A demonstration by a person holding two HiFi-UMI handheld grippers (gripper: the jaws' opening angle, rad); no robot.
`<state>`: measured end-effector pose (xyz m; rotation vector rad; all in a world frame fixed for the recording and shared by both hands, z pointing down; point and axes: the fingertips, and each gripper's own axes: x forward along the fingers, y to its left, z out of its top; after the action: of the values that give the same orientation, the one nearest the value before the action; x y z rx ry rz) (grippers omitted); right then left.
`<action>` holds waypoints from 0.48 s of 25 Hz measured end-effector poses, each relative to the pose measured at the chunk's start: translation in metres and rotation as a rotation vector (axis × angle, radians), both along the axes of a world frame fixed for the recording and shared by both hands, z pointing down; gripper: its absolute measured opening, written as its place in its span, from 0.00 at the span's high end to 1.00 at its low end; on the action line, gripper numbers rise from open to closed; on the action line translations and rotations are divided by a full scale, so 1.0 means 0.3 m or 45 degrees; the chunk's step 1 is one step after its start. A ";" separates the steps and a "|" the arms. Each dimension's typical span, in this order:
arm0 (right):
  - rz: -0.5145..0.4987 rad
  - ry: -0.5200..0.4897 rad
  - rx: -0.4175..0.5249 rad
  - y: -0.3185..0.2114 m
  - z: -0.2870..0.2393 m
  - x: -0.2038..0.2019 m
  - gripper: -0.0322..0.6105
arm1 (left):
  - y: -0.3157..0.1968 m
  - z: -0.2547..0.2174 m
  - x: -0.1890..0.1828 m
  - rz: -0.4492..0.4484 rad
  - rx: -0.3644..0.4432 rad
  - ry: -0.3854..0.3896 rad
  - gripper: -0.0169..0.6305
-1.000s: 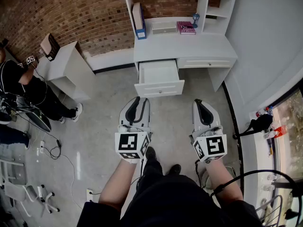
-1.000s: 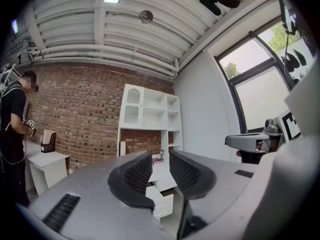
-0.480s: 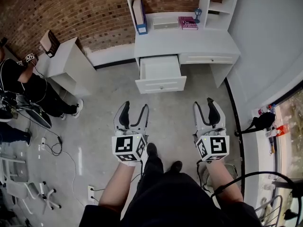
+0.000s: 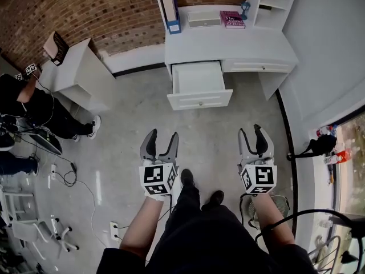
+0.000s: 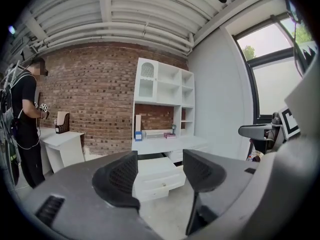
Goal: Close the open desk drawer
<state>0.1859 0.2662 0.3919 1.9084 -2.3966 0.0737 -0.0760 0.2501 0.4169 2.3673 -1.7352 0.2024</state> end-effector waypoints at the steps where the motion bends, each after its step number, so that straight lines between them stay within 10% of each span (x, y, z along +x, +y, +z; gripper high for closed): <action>1: 0.018 0.006 -0.024 -0.024 0.028 0.001 0.63 | -0.022 0.023 -0.015 0.005 -0.016 -0.007 0.55; 12: 0.110 0.170 -0.265 -0.279 0.341 -0.128 0.64 | -0.275 0.308 -0.164 0.104 -0.205 -0.026 0.55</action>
<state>0.1476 0.1824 0.4942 1.8582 -2.1304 0.1863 -0.1251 0.1677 0.5091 2.3281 -1.5682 0.3657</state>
